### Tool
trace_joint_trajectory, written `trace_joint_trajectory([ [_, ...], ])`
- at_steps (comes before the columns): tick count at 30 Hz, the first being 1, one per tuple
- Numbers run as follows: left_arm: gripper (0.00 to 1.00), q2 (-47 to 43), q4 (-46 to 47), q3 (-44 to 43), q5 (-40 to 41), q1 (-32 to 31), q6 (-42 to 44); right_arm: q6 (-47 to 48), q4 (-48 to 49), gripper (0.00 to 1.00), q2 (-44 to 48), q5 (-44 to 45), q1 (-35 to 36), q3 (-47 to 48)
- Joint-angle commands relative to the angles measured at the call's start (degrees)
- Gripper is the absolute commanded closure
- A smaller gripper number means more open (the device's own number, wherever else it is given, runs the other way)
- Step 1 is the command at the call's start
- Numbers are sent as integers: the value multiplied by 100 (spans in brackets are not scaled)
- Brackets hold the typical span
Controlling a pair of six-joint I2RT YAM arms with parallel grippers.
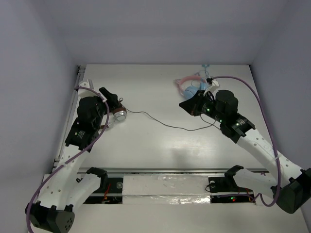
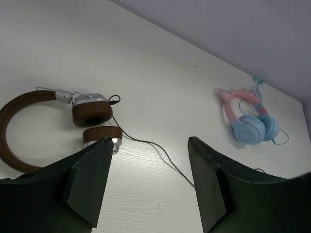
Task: Wrap the headphones
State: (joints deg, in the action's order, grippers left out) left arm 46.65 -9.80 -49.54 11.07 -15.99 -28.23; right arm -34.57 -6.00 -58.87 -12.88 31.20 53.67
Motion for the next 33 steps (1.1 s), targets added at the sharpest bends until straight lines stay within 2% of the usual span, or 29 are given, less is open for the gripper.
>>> trace_joint_trajectory([
  [1,40,1,-39,23,474,26,-139,240,204,98,16,348,70,127],
  [5,55,317,-294,-82,1045,26,-236,275,178,100,69,374,123,4],
  [6,64,388,-399,-100,1203,182,-244,284,161,100,78,401,175,-6],
  [8,74,633,-470,-109,1021,516,-227,319,125,100,95,436,176,-32],
  [9,80,721,-548,-100,776,935,-201,328,125,100,139,462,176,-67],
  [10,81,818,-566,-100,687,1166,-183,328,117,100,165,480,176,-93],
  [14,76,1573,-830,-135,431,2177,-69,354,108,100,280,497,229,-173],
  [17,59,1820,-647,-4,256,2704,-7,372,81,100,385,497,229,-260],
  [18,45,1864,-480,40,73,2802,28,354,108,100,464,506,229,-330],
  [19,42,1926,-409,76,10,2864,28,354,125,100,517,515,229,-331],
  [22,40,2330,-417,-3,-105,2970,159,345,152,91,596,550,229,-462],
  [23,40,2531,-435,-38,-79,2970,177,345,152,84,622,568,229,-506],
  [26,40,2795,-347,-65,-166,3031,204,380,143,73,640,577,229,-576],
  [33,53,3578,-329,-197,-386,3031,300,389,248,69,666,611,229,-744],
])
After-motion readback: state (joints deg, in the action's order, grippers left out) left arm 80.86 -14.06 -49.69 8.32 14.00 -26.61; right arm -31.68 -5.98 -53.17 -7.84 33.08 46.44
